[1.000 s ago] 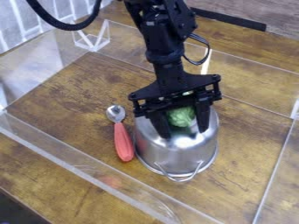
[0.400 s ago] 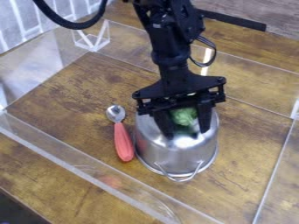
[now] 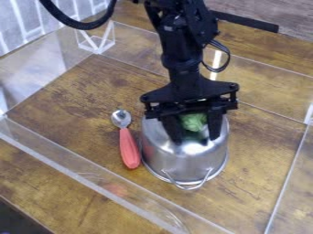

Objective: Put the green object in the silver pot

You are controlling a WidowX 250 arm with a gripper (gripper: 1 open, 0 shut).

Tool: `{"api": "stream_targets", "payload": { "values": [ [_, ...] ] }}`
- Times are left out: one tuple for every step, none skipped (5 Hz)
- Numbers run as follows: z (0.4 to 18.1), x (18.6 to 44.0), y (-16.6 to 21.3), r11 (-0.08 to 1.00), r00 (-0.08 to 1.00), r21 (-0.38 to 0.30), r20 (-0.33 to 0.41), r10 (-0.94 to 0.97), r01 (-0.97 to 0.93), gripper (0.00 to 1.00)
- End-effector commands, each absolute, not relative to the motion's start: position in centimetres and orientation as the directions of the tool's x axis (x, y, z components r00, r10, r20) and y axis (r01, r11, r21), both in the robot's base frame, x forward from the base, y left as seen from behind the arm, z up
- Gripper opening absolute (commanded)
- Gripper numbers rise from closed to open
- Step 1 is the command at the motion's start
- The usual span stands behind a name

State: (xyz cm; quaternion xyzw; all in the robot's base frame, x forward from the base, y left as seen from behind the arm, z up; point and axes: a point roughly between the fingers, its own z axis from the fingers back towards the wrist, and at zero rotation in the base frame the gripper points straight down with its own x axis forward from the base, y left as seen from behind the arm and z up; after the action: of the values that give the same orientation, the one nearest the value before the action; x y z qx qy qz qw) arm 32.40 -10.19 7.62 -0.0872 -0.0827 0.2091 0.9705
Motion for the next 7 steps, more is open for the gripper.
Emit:
{"api": "stream_targets", "payload": {
  "values": [
    [4.5,31.2,-9.6,0.911,0.912,-0.126,0.073,0.403,-0.392,0.00],
    [4.0,31.1,-9.4,0.916,0.915,-0.106,0.073,0.396,-0.388,0.00],
    [3.7,31.0,-9.1,0.918,0.917,-0.088,0.073,0.392,-0.386,0.00],
    [3.3,30.9,-8.9,0.920,0.918,-0.071,0.072,0.389,-0.385,0.00],
    [2.9,30.7,-8.6,0.921,0.919,-0.056,0.070,0.388,-0.385,0.00],
    [2.6,30.6,-8.5,0.921,0.918,-0.042,0.067,0.390,-0.388,0.00],
    [2.2,30.4,-8.3,0.919,0.917,-0.030,0.064,0.395,-0.393,0.00]
  ]
}}
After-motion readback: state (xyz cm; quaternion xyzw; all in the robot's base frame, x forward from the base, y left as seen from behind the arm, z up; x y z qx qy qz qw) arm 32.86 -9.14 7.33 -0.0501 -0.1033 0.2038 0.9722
